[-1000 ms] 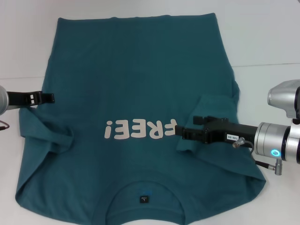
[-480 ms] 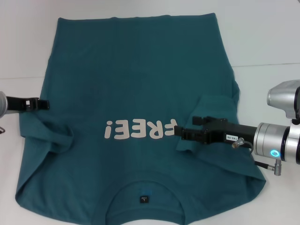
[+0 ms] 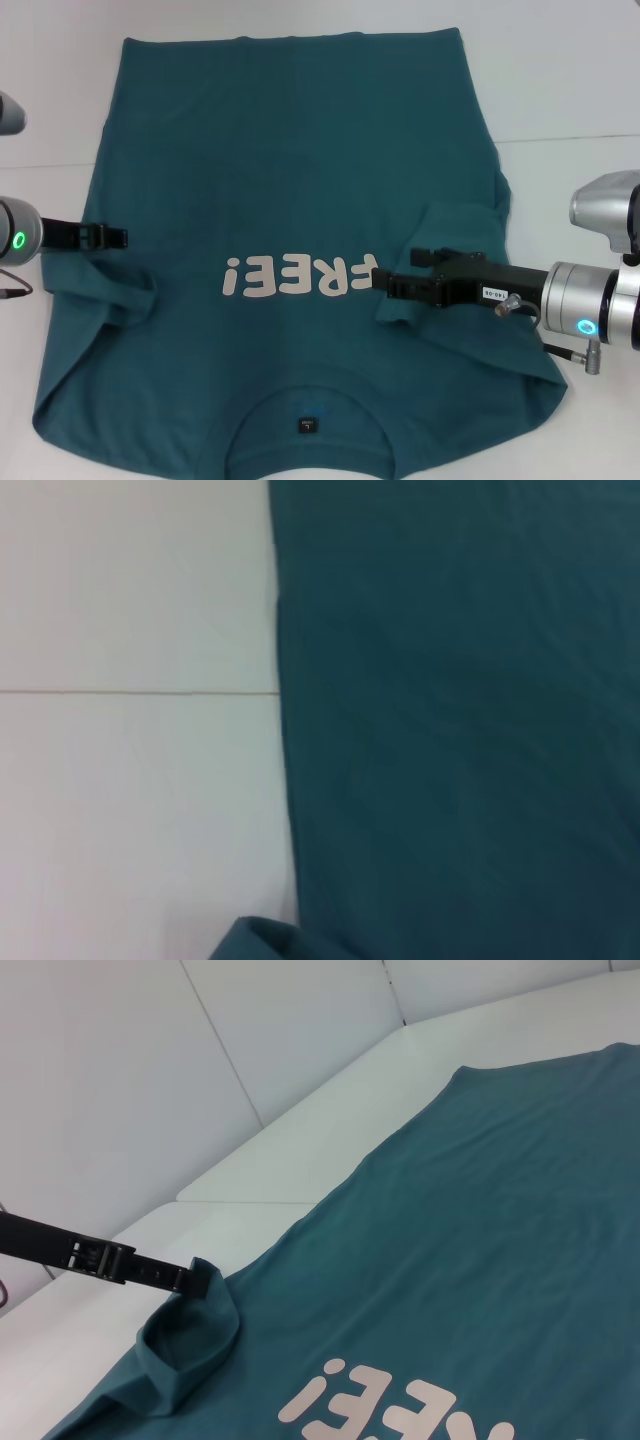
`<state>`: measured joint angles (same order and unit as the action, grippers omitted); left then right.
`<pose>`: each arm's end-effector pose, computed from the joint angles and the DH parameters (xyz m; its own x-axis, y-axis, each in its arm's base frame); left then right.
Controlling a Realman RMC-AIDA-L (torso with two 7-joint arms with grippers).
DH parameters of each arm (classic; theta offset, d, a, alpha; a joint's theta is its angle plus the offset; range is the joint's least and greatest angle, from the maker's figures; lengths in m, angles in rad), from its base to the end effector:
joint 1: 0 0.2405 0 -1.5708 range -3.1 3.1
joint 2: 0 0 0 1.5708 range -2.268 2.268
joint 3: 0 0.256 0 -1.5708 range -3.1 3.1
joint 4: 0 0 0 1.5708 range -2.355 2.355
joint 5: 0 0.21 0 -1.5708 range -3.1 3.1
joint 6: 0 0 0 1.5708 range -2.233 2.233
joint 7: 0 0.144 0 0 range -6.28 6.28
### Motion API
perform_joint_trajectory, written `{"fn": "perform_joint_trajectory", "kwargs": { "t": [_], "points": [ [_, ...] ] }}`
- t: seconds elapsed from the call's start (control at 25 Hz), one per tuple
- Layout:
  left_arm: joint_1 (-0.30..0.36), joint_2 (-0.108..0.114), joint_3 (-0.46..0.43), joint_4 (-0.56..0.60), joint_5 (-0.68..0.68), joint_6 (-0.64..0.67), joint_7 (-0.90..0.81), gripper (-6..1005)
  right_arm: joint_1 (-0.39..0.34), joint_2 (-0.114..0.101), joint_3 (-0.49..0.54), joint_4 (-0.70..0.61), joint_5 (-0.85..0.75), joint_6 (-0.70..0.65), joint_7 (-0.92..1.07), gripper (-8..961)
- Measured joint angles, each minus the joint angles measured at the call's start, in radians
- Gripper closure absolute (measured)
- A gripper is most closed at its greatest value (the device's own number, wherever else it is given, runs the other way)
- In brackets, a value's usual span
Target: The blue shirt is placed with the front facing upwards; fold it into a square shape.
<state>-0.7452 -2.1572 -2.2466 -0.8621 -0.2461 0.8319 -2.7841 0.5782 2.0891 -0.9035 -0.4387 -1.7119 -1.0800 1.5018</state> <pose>-0.2622 0.4401 0.0145 0.4548 0.7782 0.4331 0.7651 -0.0926 -0.6372 0.2737 0.3671 -0.0457 0.6075 -0.5416 -0.5811 -0.7552 -0.6206 -0.2110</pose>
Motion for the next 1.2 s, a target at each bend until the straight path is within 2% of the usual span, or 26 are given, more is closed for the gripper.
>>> {"fn": "perform_joint_trajectory", "kwargs": {
  "t": [1.2],
  "points": [
    [0.002,-0.004,0.015,0.012,0.084,-0.021,-0.014,264,0.008,0.000,0.000,0.003,0.000,0.008,0.004,13]
  ]
}}
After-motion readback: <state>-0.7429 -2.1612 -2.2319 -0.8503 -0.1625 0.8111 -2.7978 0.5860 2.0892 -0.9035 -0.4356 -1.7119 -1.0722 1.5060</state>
